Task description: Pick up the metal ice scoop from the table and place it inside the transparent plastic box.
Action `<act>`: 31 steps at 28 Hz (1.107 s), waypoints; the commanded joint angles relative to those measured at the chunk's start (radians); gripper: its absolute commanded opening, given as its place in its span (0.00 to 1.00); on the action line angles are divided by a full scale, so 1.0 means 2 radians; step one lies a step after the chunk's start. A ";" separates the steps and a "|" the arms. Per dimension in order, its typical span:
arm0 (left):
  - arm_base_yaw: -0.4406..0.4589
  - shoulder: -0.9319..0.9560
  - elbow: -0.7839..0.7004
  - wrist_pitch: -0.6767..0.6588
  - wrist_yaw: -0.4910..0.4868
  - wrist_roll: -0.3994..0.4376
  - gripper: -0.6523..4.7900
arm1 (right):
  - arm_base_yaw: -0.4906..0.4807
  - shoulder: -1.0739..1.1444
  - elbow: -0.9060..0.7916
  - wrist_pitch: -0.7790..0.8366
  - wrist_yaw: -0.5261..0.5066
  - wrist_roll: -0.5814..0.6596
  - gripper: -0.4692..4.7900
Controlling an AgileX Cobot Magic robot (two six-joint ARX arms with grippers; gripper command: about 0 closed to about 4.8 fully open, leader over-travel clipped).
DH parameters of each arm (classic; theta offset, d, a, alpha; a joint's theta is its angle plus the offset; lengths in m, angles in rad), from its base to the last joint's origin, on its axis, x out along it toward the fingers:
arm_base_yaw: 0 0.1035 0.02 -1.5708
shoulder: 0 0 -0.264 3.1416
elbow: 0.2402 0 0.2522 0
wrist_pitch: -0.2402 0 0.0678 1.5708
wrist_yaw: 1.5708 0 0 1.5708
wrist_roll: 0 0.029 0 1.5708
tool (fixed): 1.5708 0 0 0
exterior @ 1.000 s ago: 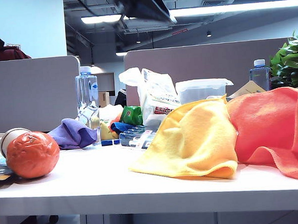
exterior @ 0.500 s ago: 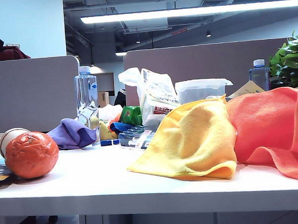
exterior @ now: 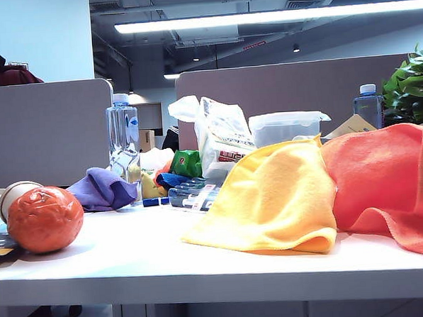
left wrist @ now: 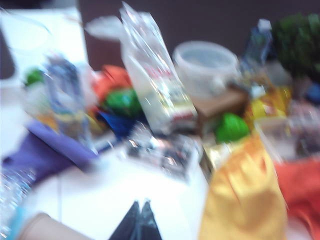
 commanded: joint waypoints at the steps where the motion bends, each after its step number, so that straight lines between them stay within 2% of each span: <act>1: 0.000 -0.055 -0.042 0.014 -0.016 0.008 0.11 | -0.001 0.001 -0.005 0.022 0.021 0.003 0.09; 3: 0.000 -0.090 -0.059 0.005 -0.036 0.009 0.11 | -0.001 0.001 -0.007 0.015 0.021 0.003 0.09; 11: 0.000 -0.161 -0.064 -0.079 -0.038 0.008 0.11 | -0.001 0.001 -0.007 0.006 0.019 0.003 0.09; 24: 0.000 -0.172 -0.064 -0.084 -0.036 0.009 0.11 | -0.001 0.001 -0.007 0.006 0.018 0.003 0.09; 25: 0.001 -0.172 -0.064 -0.085 -0.038 0.014 0.11 | -0.001 0.001 -0.007 0.006 0.018 0.003 0.09; 26: 0.003 -0.173 -0.064 -0.087 -0.049 0.041 0.11 | -0.001 0.001 -0.007 0.006 0.018 0.003 0.09; 27: 0.009 -0.174 -0.064 -0.087 -0.064 0.074 0.11 | -0.001 0.001 -0.007 0.006 0.018 0.003 0.09; 31: 0.078 -0.177 -0.071 -0.085 -0.059 0.068 0.11 | -0.001 0.001 -0.007 0.006 0.018 0.003 0.09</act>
